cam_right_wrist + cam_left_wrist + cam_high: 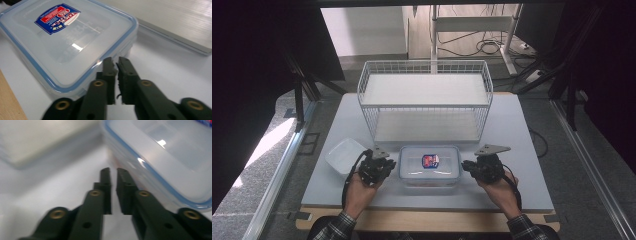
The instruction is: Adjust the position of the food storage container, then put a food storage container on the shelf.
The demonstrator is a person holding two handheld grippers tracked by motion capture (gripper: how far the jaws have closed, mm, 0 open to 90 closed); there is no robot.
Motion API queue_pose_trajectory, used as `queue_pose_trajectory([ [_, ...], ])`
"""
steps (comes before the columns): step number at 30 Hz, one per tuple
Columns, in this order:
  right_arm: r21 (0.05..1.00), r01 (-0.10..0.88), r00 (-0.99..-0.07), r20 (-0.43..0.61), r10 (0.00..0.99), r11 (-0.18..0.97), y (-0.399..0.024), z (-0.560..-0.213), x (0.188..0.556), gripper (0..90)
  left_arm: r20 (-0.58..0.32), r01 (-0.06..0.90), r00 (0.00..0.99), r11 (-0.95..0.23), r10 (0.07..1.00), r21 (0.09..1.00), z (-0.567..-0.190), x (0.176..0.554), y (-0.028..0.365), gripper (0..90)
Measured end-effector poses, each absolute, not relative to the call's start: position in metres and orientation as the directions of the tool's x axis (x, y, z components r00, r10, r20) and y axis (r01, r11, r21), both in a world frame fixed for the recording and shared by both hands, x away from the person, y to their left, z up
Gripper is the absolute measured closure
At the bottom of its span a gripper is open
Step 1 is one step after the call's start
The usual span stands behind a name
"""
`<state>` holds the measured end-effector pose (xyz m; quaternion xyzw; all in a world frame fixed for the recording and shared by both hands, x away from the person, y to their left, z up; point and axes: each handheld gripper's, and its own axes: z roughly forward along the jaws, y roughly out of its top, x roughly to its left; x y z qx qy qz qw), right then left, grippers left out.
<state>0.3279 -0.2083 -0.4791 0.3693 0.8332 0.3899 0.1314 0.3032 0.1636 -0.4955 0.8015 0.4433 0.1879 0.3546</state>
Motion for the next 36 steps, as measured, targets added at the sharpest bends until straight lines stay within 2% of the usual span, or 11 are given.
queue_pose_trajectory([
  [3, 0.758, 0.513, -0.688, 0.084, 0.721, 0.402, -0.213, -0.478, 0.327, 70.1, -0.036, 0.561, 0.536, -0.323, 0.844, 0.762, -0.493, 0.300, 0.170, 62.0],
  [5, 0.779, 0.496, -0.685, 0.078, 0.725, 0.385, -0.216, -0.473, 0.324, 57.7, -0.050, 0.541, 0.553, -0.313, 0.832, 0.781, -0.490, 0.295, 0.172, 51.6],
  [6, 0.779, 0.496, -0.685, 0.078, 0.725, 0.385, -0.216, -0.473, 0.324, 57.7, -0.050, 0.541, 0.553, -0.313, 0.832, 0.781, -0.490, 0.295, 0.172, 46.1],
  [7, 0.785, 0.489, -0.685, 0.076, 0.725, 0.380, -0.218, -0.472, 0.323, 54.0, -0.046, 0.535, 0.560, -0.319, 0.827, 0.782, -0.490, 0.293, 0.172, 46.1],
  [10, 0.799, 0.474, -0.690, 0.077, 0.720, 0.369, -0.221, -0.472, 0.320, 39.5, -0.067, 0.510, 0.603, -0.319, 0.795, 0.799, -0.493, 0.287, 0.171, 27.5],
  [12, 0.801, 0.473, -0.693, 0.082, 0.716, 0.366, -0.222, -0.472, 0.320, 36.3, -0.078, 0.509, 0.606, -0.311, 0.792, 0.802, -0.494, 0.285, 0.171, 24.7],
  [13, 0.804, 0.470, -0.698, 0.085, 0.711, 0.365, -0.222, -0.473, 0.319, 28.6, -0.097, 0.512, 0.608, -0.296, 0.788, 0.806, -0.493, 0.283, 0.172, 18.6],
  [14, 0.804, 0.470, -0.698, 0.085, 0.711, 0.365, -0.222, -0.473, 0.319, 28.6, -0.097, 0.512, 0.608, -0.296, 0.788, 0.806, -0.493, 0.283, 0.172, 14.9],
  [20, 0.807, 0.461, -0.720, 0.097, 0.687, 0.369, -0.224, -0.477, 0.317, 15.3, -0.083, 0.489, 0.643, -0.324, 0.761, 0.810, -0.499, 0.276, 0.175, 7.5],
  [26, 0.797, 0.478, -0.720, 0.114, 0.685, 0.369, -0.226, -0.483, 0.320, 11.8, -0.051, 0.454, 0.665, -0.350, 0.745, 0.820, -0.501, 0.275, 0.174, 5.1],
  [36, 0.792, 0.478, -0.728, 0.115, 0.676, 0.380, -0.224, -0.484, 0.322, 8.5, -0.084, 0.480, 0.659, -0.331, 0.748, 0.812, -0.502, 0.280, 0.172, 3.5],
])
